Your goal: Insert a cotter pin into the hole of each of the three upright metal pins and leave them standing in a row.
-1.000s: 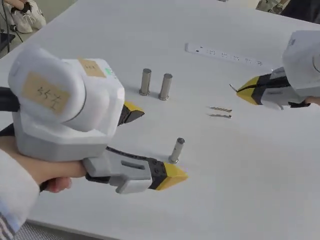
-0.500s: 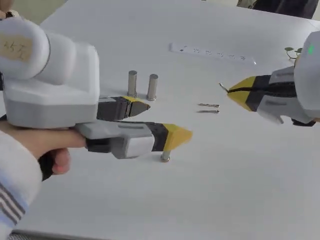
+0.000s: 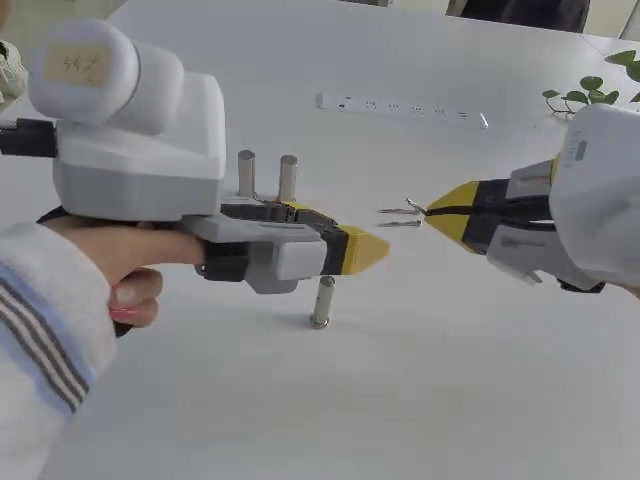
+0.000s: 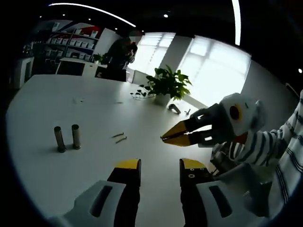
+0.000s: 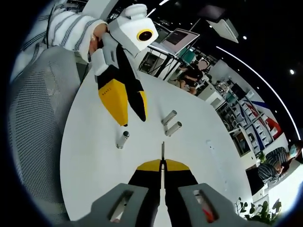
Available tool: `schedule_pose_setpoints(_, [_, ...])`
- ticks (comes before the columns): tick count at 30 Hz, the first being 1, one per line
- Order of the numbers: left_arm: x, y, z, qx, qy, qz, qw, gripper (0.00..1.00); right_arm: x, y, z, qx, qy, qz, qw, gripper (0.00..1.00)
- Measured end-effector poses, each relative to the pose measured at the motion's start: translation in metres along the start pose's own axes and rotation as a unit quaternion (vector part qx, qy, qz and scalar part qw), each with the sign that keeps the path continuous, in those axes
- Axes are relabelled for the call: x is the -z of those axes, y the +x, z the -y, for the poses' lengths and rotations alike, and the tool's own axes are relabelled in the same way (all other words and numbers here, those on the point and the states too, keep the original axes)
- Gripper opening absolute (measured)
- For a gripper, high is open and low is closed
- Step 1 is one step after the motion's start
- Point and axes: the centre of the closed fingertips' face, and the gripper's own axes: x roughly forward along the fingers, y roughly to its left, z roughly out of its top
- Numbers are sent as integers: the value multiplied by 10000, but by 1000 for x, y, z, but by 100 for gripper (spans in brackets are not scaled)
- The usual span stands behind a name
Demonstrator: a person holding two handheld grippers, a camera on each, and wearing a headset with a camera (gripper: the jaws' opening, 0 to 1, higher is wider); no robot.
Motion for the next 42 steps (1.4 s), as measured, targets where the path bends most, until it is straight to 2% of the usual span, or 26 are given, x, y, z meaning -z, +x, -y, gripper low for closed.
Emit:
schedule_pose_setpoints(4, [4,8,3,83,2,-152,9998,26,0,0,-10,-87,-135,-60,9999,0])
schedule_pose_setpoints(12, [7,18,3,212,-130,-233,9994,20,-6,0,-21,-153,-56,32,9999,0])
schedule_pose_setpoints(16, [7,19,4,253,-170,-232,9993,18,-9,-2,-26,-199,-188,10,9996,0])
schedule_pose_setpoints(25, [5,22,10,401,-329,-170,9985,10,-16,-1,-27,-163,-275,37,9995,0])
schedule_pose_setpoints(34, [6,19,6,406,-387,-204,9982,1,-21,-2,-26,-137,-354,38,9993,0])
schedule_pose_setpoints(42, [3,17,6,471,-561,-104,9973,0,-26,-1,-27,-131,-411,45,9991,0])
